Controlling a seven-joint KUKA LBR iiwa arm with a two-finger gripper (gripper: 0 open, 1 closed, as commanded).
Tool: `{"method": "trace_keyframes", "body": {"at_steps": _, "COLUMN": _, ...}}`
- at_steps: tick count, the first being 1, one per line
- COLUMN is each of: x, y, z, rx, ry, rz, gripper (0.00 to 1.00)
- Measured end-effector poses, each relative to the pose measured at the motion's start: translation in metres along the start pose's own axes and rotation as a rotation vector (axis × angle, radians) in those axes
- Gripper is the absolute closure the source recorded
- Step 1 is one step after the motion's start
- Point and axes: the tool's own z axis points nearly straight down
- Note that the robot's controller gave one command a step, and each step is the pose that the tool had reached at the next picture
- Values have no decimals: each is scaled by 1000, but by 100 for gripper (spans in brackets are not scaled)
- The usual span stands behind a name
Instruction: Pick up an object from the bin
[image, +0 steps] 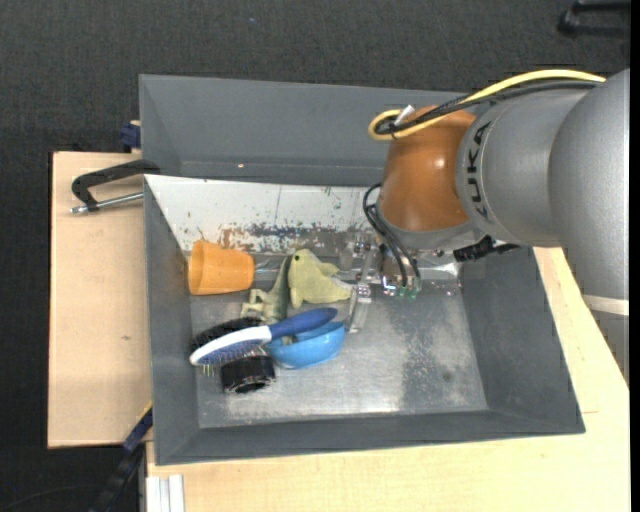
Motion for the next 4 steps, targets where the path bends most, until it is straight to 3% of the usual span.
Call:
{"method": "trace_keyframes", "body": {"at_steps": 1, "x": 1, "y": 2, "z": 32, "rx": 2, "ry": 6, "rz": 62, "gripper": 0}}
{"method": "trace_keyframes", "body": {"at_steps": 2, "x": 0, "y": 2, "z": 31, "rx": 2, "ry": 3, "rz": 60, "gripper": 0}}
{"method": "trace_keyframes", "body": {"at_steps": 3, "x": 0, "y": 3, "z": 30, "rx": 1, "ry": 3, "rz": 60, "gripper": 100}}
{"method": "trace_keyframes", "body": {"at_steps": 4, "x": -3, "y": 3, "z": 2, "rx": -1, "ry": -3, "rz": 59, "gripper": 100}}
